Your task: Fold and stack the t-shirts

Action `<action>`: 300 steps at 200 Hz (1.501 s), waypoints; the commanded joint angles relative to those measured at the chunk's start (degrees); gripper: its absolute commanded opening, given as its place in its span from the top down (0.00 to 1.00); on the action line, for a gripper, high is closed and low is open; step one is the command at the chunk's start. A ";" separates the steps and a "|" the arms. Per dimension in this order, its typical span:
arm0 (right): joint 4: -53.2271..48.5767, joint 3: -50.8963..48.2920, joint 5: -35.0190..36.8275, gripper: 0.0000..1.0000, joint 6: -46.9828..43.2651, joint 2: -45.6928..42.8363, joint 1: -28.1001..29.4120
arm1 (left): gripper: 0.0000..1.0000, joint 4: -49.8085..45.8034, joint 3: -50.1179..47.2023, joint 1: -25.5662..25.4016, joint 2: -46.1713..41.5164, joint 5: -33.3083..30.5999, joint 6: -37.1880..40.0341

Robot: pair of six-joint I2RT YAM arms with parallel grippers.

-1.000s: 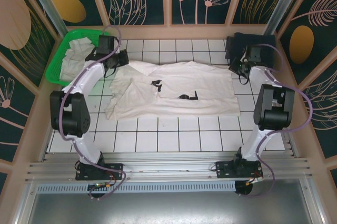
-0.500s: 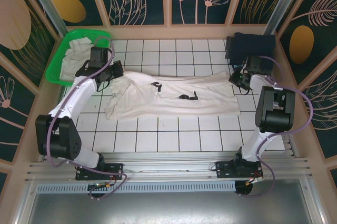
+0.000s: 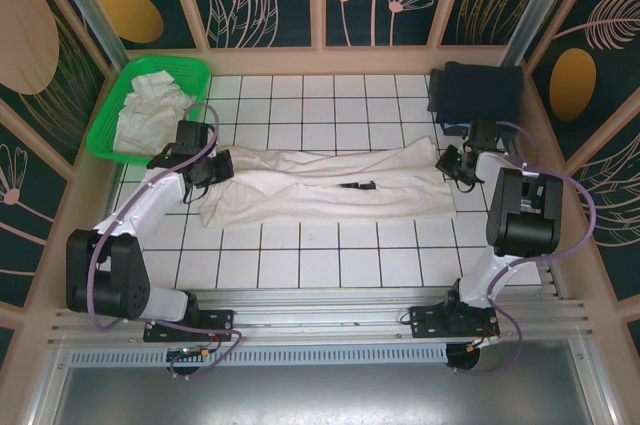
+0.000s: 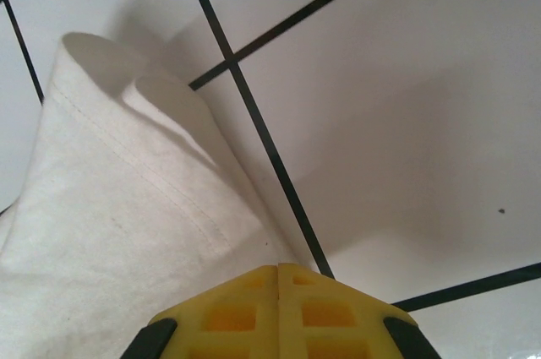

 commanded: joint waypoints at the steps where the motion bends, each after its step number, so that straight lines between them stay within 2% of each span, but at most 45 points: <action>1: 0.04 -1.94 -0.33 1.00 0.14 -2.42 -0.23 | 1.00 1.27 -2.82 0.15 -1.73 1.34 -1.36; 78: -2.29 -6.94 3.72 1.00 1.80 -5.56 1.33 | 1.00 4.47 -5.61 0.14 1.78 1.93 -1.97; 139: -3.82 -7.56 5.83 1.00 2.16 -8.20 1.71 | 1.00 3.66 -2.10 0.19 5.00 1.16 -0.75; 188: -6.12 -9.10 16.60 1.00 3.56 -9.88 1.33 | 1.00 4.06 -2.75 0.21 6.26 0.38 -0.56; 213: -5.85 -8.44 12.51 1.00 2.40 -7.78 1.21 | 1.00 4.40 -2.80 0.21 6.78 0.44 -0.64; 220: -6.26 -7.97 11.48 0.94 2.05 -7.25 1.29 | 1.00 4.47 -2.80 0.19 6.94 0.45 -0.74; 231: -8.09 -6.89 12.51 0.77 2.21 -7.18 1.64 | 1.00 4.50 -2.86 0.23 6.81 0.61 -0.84; 242: -10.01 -5.85 13.79 0.70 2.21 -8.55 2.30 | 1.00 4.50 -3.01 0.19 6.58 0.66 -0.84; 279: -10.12 -2.70 16.43 0.59 3.86 -16.86 8.49 | 1.00 4.40 -4.09 0.19 5.24 2.60 -0.86; 293: -5.38 -1.99 14.40 0.56 4.26 -16.28 12.13 | 0.93 4.92 -4.52 0.24 4.15 4.20 -1.01; 300: -2.96 -1.45 10.78 0.56 4.49 -14.50 13.50 | 0.91 5.02 -4.39 0.25 3.60 4.77 -0.94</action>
